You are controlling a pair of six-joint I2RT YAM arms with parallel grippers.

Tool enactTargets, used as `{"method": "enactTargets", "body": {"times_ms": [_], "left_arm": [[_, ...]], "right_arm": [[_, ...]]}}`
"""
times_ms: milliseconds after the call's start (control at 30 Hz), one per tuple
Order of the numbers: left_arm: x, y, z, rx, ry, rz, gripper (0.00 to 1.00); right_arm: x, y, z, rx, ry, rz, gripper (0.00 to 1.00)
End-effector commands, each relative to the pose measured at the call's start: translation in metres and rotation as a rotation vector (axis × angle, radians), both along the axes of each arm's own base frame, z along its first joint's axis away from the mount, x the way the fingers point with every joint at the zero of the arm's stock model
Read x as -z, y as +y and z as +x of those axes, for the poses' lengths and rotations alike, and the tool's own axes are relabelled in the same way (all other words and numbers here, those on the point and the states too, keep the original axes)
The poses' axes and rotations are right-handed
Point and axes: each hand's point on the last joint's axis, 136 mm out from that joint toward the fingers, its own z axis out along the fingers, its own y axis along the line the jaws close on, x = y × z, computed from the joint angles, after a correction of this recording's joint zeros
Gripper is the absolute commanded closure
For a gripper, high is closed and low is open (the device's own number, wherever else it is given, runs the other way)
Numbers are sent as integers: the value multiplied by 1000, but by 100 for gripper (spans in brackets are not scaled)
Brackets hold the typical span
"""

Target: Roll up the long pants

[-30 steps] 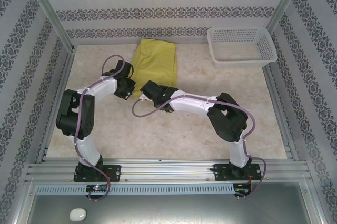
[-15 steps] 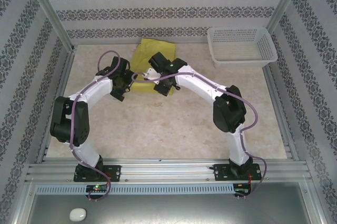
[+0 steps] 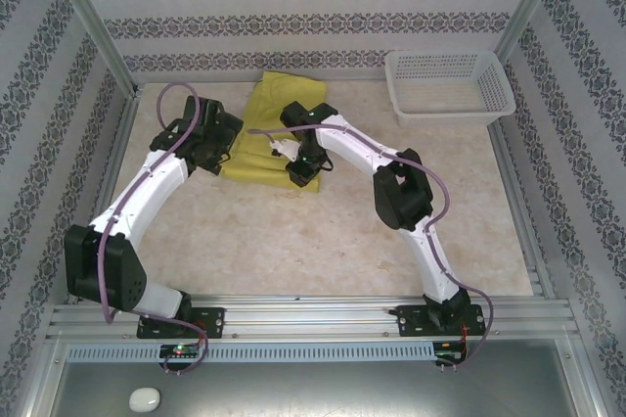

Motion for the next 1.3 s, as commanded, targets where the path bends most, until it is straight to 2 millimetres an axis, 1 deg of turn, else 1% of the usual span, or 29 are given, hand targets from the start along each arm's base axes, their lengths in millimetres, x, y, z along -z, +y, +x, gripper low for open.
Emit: {"method": "enactTargets", "body": {"times_ms": [0,33,67,100,133,233,300,500,533,667,767,900,967,1033,1067,1100,1133,1167,1200,1267], "left_arm": [[30,-14,-15,9,73,-29,46],[36,-19,-17,12,82,-40,58],[41,-23,-19,15,92,-44,66],[45,-27,-21,20,101,-43,69],[47,-31,-22,28,108,-42,71],[52,-39,-24,45,126,-31,71],[54,-41,-20,46,128,-27,70],[63,-43,-1,50,152,23,64],[66,-43,4,50,154,37,60],[75,-42,29,41,152,95,36],[85,-41,52,36,162,128,27],[105,-43,79,43,212,143,26],[117,-46,86,51,239,143,28],[128,-48,89,57,264,143,30],[136,-48,88,59,279,147,30],[143,-47,87,57,296,152,31],[149,-46,85,58,311,156,31],[156,-43,84,55,327,160,31],[163,-40,81,52,350,161,31],[175,-35,76,53,381,155,32]], "right_arm": [[2,-3,-1,58,86,13,100],[1,-2,1,61,84,17,100],[-1,-2,5,70,81,22,100],[-4,-1,7,77,79,29,100],[-9,0,9,82,79,41,100],[-20,2,15,96,57,63,100],[-26,2,20,104,50,81,100],[-32,-1,34,136,44,105,100],[-33,-2,38,146,41,112,100],[-38,-3,48,172,42,148,100],[-35,-7,56,188,49,160,100],[-23,-16,67,210,71,162,100],[-16,-22,72,221,72,151,100],[-9,-27,77,229,66,138,100],[-5,-29,79,229,63,129,98],[-3,-31,81,228,51,118,87],[-1,-32,83,225,34,102,70],[-1,-35,85,221,10,79,55],[-3,-38,88,216,-31,48,48],[-14,-40,91,205,-116,7,44]]}}
